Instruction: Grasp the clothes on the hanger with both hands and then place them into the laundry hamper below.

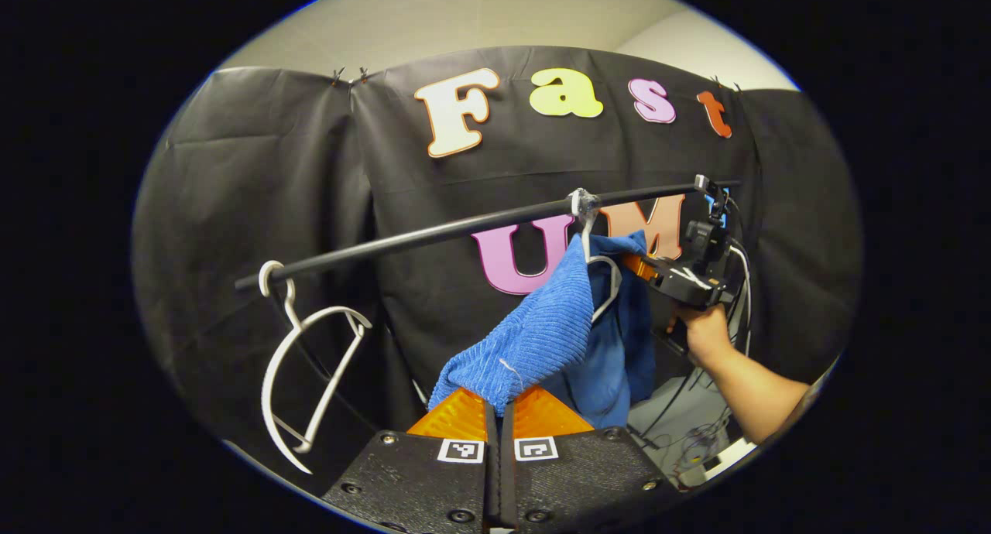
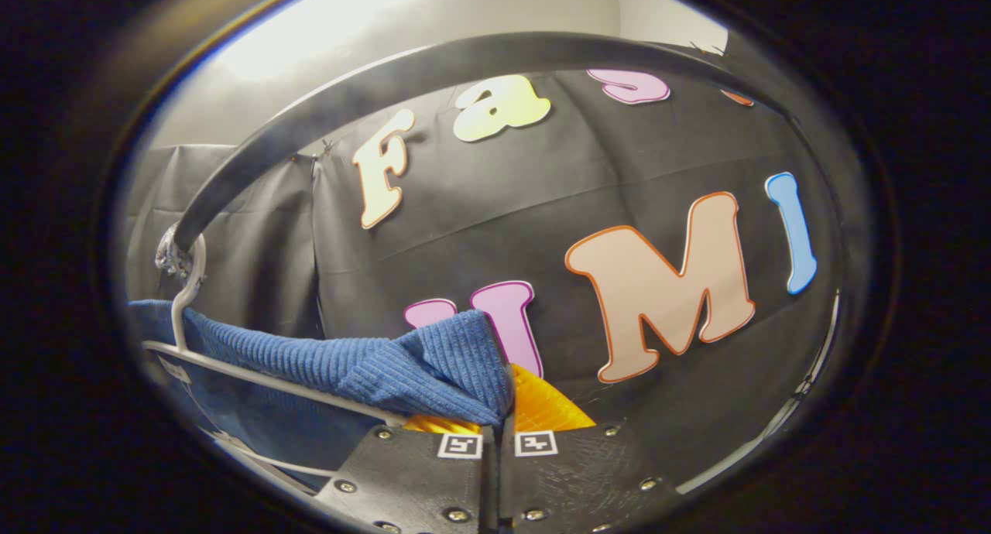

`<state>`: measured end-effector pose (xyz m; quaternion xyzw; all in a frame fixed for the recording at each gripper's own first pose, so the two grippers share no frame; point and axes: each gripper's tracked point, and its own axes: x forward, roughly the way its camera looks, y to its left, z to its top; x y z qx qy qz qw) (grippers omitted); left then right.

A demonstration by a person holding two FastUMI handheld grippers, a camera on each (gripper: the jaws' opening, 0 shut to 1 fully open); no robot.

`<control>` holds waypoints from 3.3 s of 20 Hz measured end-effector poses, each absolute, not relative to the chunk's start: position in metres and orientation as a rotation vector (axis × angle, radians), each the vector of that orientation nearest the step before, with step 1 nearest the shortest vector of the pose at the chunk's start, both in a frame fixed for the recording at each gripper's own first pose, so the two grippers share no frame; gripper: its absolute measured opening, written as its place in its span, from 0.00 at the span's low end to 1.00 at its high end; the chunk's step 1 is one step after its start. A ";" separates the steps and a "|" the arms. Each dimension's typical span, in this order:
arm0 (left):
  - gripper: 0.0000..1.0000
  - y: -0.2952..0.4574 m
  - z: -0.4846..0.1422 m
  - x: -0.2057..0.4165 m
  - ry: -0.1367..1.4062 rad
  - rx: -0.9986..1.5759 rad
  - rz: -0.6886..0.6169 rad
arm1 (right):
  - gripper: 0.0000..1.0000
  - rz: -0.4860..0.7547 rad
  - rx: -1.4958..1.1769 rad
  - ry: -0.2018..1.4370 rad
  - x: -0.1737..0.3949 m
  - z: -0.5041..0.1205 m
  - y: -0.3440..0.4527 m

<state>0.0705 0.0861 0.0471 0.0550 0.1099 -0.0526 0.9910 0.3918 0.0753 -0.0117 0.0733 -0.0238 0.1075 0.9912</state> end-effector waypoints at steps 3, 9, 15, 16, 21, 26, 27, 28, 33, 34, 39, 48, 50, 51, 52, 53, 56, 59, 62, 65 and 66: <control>0.04 0.098 0.047 0.079 0.243 0.217 -0.119 | 0.01 0.253 0.144 -0.037 0.402 -0.027 0.087; 0.00 0.103 0.060 0.081 0.229 0.390 -0.244 | 0.01 0.380 0.212 -0.005 0.417 -0.042 0.107; 0.00 0.117 0.069 0.095 0.196 0.440 -0.284 | 0.02 0.439 0.278 0.010 0.434 -0.049 0.112; 0.00 0.117 0.066 0.095 0.210 0.468 -0.307 | 0.02 0.427 0.287 0.016 0.437 -0.048 0.108; 0.00 0.123 0.089 0.112 0.124 0.622 -0.403 | 0.02 0.467 0.209 0.002 0.429 -0.041 0.105; 0.05 0.137 0.049 0.148 0.128 0.418 -0.354 | 0.07 0.463 0.311 0.032 0.447 -0.053 0.094; 0.05 0.137 0.034 0.151 0.149 0.407 -0.352 | 0.06 0.474 0.357 0.043 0.450 -0.052 0.096; 0.01 0.136 0.023 0.153 0.151 0.387 -0.349 | 0.07 0.479 0.387 0.050 0.453 -0.051 0.096; 0.03 0.114 0.000 0.167 0.008 0.385 -0.281 | 0.07 0.470 0.519 0.019 0.474 -0.033 0.080; 0.04 0.113 -0.007 0.168 -0.024 0.473 -0.259 | 0.07 0.467 0.561 0.013 0.479 -0.028 0.077; 0.05 0.104 -0.046 0.171 0.023 0.375 -0.261 | 0.07 0.405 0.475 0.004 0.492 -0.024 0.067; 0.02 0.080 -0.072 0.180 0.012 0.039 -0.220 | 0.07 0.392 0.524 0.126 0.493 -0.091 0.069; 0.04 0.079 -0.136 0.185 0.235 0.023 -0.179 | 0.07 0.230 0.513 0.287 0.498 -0.150 0.042; 0.04 0.079 -0.145 0.175 0.264 -0.009 -0.156 | 0.07 0.194 0.548 0.336 0.497 -0.177 0.035; 0.04 0.073 -0.144 0.177 0.241 -0.026 -0.161 | 0.04 0.180 0.562 0.371 0.485 -0.200 0.024; 0.02 0.074 -0.143 0.179 0.210 -0.021 -0.153 | 0.04 0.157 0.554 0.392 0.473 -0.225 0.014; 0.01 0.074 -0.155 0.178 0.234 -0.009 -0.176 | 0.04 0.126 0.405 0.505 0.423 -0.294 -0.003; 0.01 0.072 -0.165 0.178 0.249 0.019 -0.199 | 0.04 0.140 0.445 0.538 0.395 -0.304 -0.003; 0.01 0.063 -0.184 0.172 0.281 0.034 -0.215 | 0.04 0.128 0.474 0.509 0.384 -0.287 -0.016; 0.01 0.055 -0.205 0.171 0.305 0.066 -0.234 | 0.04 0.148 0.474 0.473 0.366 -0.260 -0.017; 0.00 0.052 -0.213 0.169 0.318 0.088 -0.245 | 0.04 0.151 0.474 0.457 0.359 -0.249 -0.015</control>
